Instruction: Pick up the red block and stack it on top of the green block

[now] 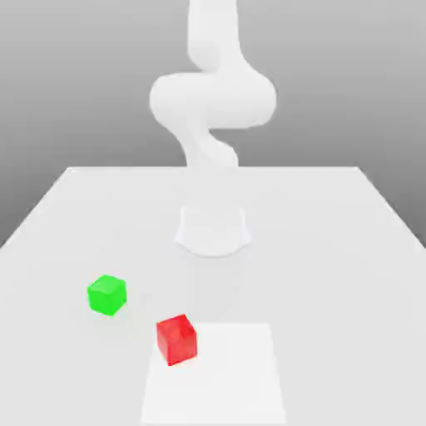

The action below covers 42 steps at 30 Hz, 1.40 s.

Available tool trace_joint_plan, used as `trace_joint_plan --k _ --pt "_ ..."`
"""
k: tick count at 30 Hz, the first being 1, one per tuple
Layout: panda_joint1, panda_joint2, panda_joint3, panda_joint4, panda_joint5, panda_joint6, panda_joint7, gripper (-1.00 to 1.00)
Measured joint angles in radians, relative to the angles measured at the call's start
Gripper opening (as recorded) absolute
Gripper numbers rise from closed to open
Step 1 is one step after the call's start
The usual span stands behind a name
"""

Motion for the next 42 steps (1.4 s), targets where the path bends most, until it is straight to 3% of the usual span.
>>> trace_joint_plan --k 11,18,23,28,33,38,39,42 --pt "0.036 0.403 -0.126 -0.267 -0.041 0.257 -0.302 0.00" --pt "0.041 0.671 -0.186 -0.439 -0.004 0.426 -0.543 0.00" --pt "0.053 0.774 -0.156 -0.440 0.186 0.468 -0.709 0.00" --pt "0.020 0.853 -0.098 -0.420 0.317 0.505 -0.806 0.00" --pt "0.004 0.917 -0.072 -0.411 0.361 0.561 -0.840 0.00" --pt "0.034 0.965 -0.103 -0.412 0.341 0.637 -0.825 0.00" --pt "0.046 0.972 -0.116 -0.414 0.331 0.651 -0.817 -1.00" --pt "0.046 0.972 -0.116 -0.414 0.331 0.650 -0.816 -1.00"
